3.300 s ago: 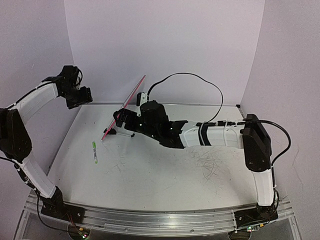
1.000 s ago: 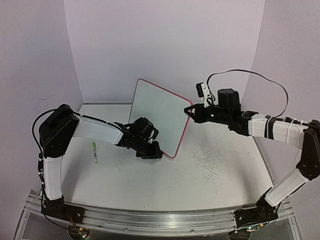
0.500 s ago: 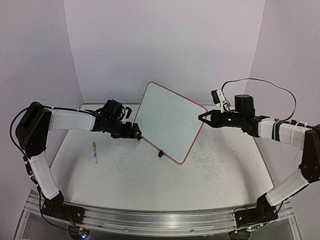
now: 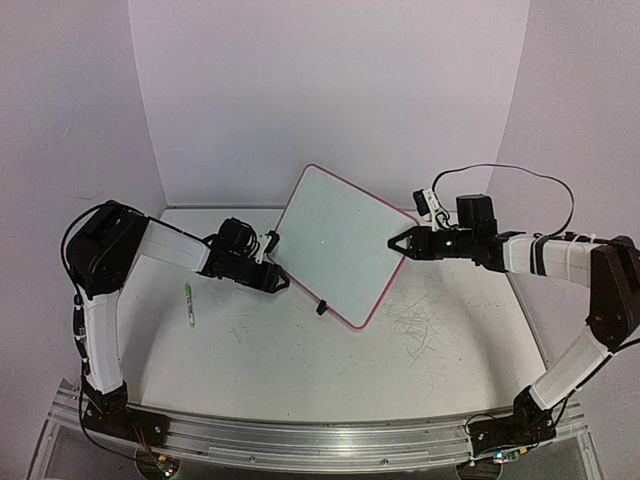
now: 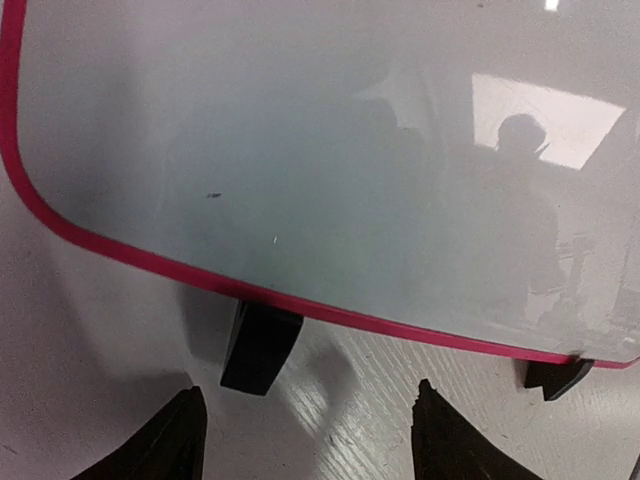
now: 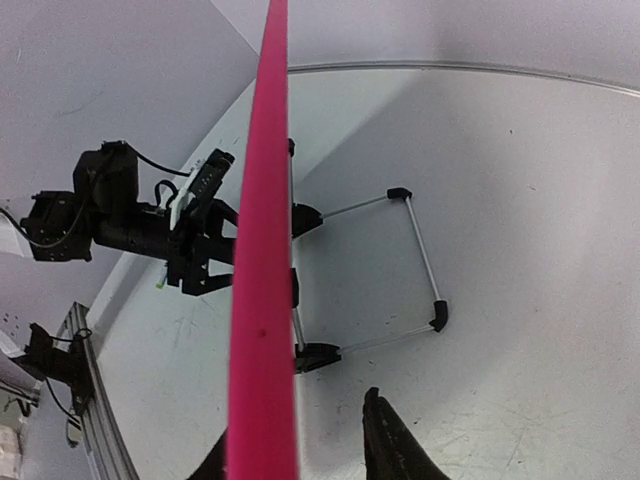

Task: Write a sentence on the whiteboard
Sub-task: Move the whiteboard to the center of the board.

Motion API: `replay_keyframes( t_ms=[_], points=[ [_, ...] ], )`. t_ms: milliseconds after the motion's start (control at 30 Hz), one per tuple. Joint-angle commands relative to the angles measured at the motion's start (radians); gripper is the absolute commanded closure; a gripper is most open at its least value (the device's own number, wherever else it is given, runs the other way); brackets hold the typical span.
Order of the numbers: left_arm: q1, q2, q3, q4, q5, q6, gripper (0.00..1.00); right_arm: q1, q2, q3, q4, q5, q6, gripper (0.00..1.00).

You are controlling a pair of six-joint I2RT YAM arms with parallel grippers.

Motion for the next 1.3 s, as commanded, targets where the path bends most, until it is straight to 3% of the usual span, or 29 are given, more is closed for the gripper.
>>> replay_keyframes(
  t_ms=[0, 233, 433, 667, 733, 867, 1033, 1100, 1267],
  points=[
    [0.0, 0.028, 0.038, 0.051, 0.011, 0.066, 0.37, 0.004, -0.032, 0.012, 0.008, 0.046, 0.058, 0.55],
    [-0.03, 0.028, 0.024, 0.089, -0.003, 0.09, 0.58, 0.004, -0.191, -0.129, 0.124, 0.206, 0.169, 0.35],
    [-0.084, 0.025, 0.041, 0.093, -0.048, 0.112, 0.75, 0.004, -0.181, -0.143, 0.212, 0.173, 0.243, 0.36],
    [-0.161, -0.01, -0.006, 0.093, -0.122, 0.055, 0.85, 0.003, -0.217, -0.157, 0.177, 0.314, 0.233, 0.37],
    [-0.159, -0.037, -0.035, 0.093, -0.131, 0.019, 0.8, 0.001, -0.224, -0.158, 0.166, 0.322, 0.231, 0.36],
    [-0.112, -0.114, -0.091, 0.086, -0.166, 0.001, 0.55, 0.002, -0.209, -0.148, 0.161, 0.248, 0.229, 0.33],
    [-0.043, -0.132, -0.07, 0.015, -0.182, 0.089, 0.32, 0.001, -0.199, -0.15, 0.158, 0.229, 0.208, 0.32],
    [-0.011, -0.127, -0.053, 0.011, -0.158, 0.114, 0.18, 0.002, -0.192, -0.14, 0.158, 0.207, 0.199, 0.32],
    [0.021, -0.057, 0.034, 0.014, -0.014, 0.257, 0.13, 0.002, -0.176, -0.131, 0.16, 0.167, 0.19, 0.36]
  ],
)
